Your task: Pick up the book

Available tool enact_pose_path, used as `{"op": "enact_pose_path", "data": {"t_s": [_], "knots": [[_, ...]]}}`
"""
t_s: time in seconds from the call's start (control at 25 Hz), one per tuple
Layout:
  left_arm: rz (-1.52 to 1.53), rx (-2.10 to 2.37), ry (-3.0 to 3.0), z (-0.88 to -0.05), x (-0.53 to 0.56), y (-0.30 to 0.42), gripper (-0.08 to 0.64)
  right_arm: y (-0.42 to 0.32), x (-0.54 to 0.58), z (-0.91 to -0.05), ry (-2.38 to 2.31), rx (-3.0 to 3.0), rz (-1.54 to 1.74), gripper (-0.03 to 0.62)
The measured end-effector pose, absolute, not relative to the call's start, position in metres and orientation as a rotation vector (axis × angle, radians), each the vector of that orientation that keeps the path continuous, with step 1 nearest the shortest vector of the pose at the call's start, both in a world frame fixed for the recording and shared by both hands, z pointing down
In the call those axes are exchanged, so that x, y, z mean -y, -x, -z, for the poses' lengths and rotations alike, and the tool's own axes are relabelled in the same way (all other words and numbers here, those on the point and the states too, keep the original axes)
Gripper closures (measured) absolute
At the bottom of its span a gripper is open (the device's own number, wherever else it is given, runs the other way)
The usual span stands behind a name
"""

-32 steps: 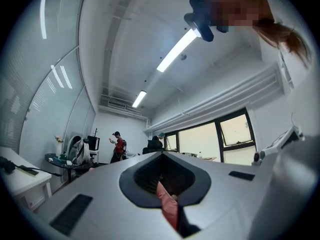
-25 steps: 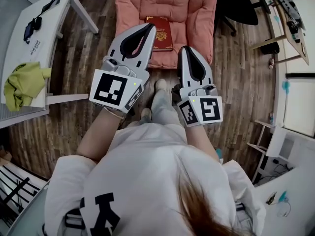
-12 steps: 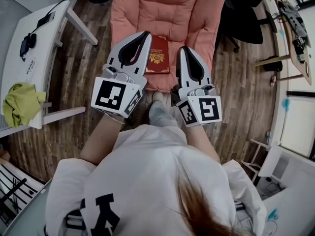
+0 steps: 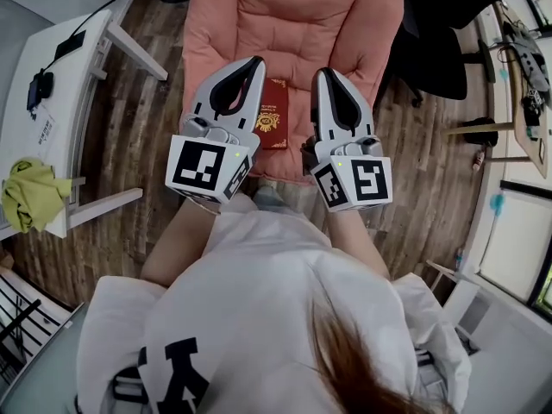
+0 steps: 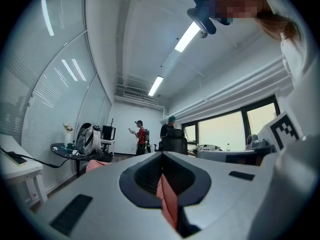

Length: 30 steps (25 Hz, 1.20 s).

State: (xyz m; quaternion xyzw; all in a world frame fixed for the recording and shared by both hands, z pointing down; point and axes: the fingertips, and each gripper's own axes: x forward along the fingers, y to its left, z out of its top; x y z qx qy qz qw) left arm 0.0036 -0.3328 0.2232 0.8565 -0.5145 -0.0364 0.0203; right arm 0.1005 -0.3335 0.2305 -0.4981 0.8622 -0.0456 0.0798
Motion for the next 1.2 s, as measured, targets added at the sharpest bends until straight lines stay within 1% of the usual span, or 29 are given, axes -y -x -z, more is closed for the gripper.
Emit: {"op": "enact_pose_path", "data": {"t_s": [0.32, 0.52, 0.64, 0.68, 0.72, 0.76, 0.84, 0.88, 0.92, 0.96, 1.0, 1.12, 1.2], "knots": [[0.05, 1.581, -2.57, -0.261, 0.356, 0.009, 0.572, -0.092, 0.357, -0.27, 1.528, -2.618, 0.247, 0.557], [-0.025, 1.559, -2.505, -0.323, 0.37, 0.039, 0.571, -0.091, 0.366, -0.331, 1.589, -2.664, 0.347, 0.557], [-0.06, 1.489, -2.436, -0.375, 0.379, 0.06, 0.564, -0.089, 0.369, -0.376, 1.599, -2.696, 0.439, 0.557], [-0.073, 1.442, -2.405, -0.395, 0.382, 0.064, 0.527, -0.089, 0.369, -0.394, 1.608, -2.712, 0.467, 0.557], [-0.081, 1.388, -2.373, -0.415, 0.383, 0.066, 0.419, -0.09, 0.369, -0.413, 1.619, -2.732, 0.493, 0.557], [-0.085, 1.337, -2.344, -0.435, 0.383, 0.067, 0.36, -0.09, 0.368, -0.431, 1.627, -2.75, 0.526, 0.557], [-0.104, 1.264, -2.303, -0.471, 0.383, 0.069, 0.344, -0.09, 0.369, -0.466, 1.625, -2.771, 0.615, 0.554], [-0.12, 1.24, -2.286, -0.489, 0.384, 0.071, 0.337, -0.088, 0.371, -0.482, 1.615, -2.774, 0.667, 0.526], [-0.133, 1.215, -2.266, -0.507, 0.384, 0.072, 0.325, -0.086, 0.372, -0.498, 1.603, -2.772, 0.722, 0.448], [-0.142, 1.189, -2.244, -0.525, 0.384, 0.073, 0.311, -0.085, 0.373, -0.514, 1.591, -2.768, 0.777, 0.413], [-0.15, 1.162, -2.223, -0.543, 0.384, 0.074, 0.302, -0.083, 0.374, -0.53, 1.579, -2.764, 0.828, 0.399], [-0.187, 1.086, -2.171, -0.592, 0.384, 0.073, 0.276, -0.077, 0.377, -0.578, 1.535, -2.767, 0.964, 0.328], [-0.202, 1.027, -2.134, -0.622, 0.383, 0.068, 0.264, -0.074, 0.376, -0.609, 1.509, -2.77, 1.043, 0.305]]}}
